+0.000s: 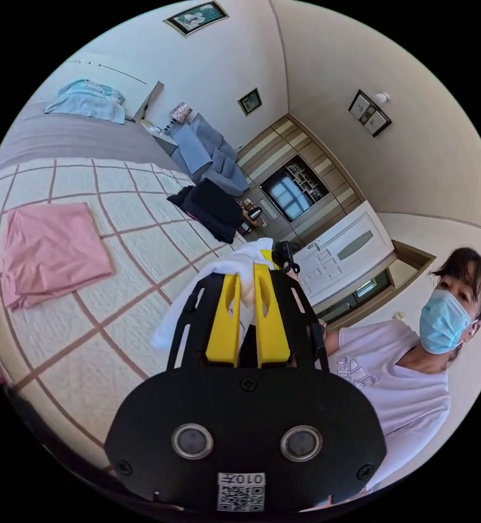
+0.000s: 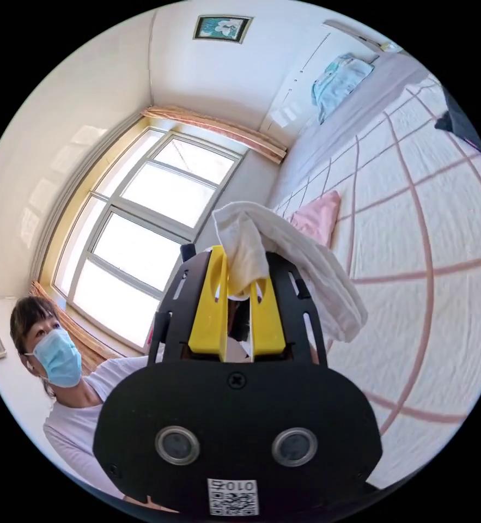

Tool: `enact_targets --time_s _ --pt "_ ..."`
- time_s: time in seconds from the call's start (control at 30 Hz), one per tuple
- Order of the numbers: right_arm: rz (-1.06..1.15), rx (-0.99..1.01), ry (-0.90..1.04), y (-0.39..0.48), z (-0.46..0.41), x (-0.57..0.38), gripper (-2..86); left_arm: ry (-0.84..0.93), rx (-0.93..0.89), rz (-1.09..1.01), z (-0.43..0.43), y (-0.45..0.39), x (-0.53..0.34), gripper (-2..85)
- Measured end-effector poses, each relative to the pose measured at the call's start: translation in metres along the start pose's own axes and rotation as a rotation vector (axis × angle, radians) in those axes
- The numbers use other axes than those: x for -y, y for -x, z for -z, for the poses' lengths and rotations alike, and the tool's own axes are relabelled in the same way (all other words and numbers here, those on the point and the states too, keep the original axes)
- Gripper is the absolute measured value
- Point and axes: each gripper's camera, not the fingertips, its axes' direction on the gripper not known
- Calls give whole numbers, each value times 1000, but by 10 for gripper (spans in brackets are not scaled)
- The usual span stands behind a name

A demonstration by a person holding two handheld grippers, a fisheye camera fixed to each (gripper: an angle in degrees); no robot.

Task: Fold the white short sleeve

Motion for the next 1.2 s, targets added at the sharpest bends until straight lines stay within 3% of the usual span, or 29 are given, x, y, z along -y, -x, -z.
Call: enact_targets --time_s 0.13,0.2,0.4,0.47,0.53,0.67,0.87,1.0,1.1,1.2 --pt "229 -18 -63 26 -81 101 75 -88 209 -88 69 -3 67 71" --pt "220 -23 -75 13 -120 128 76 -69 347 -70 85 -1 84 71" --pt "-148 -210 187 -128 -259 147 79 49 594 278 68 101 75 68" --pt "-314 -265 260 -175 -284 130 80 143 611 384 42 138 59 67" --pt "-316 -194 208 -183 -285 121 79 243 658 460 14 165 41 66" --pt "-289 -189 175 -178 -293 118 75 157 609 462 20 163 35 65" --pt "-269 -182 110 -166 -314 109 69 52 698 329 24 122 57 65" --pt "-318 -82 97 -167 -313 132 68 12 592 339 28 123 95 66" --pt "-223 -66 76 -131 -311 172 68 -9 591 276 38 112 136 65" --pt "15 -206 77 -75 -310 194 68 -21 639 123 47 75 166 65"
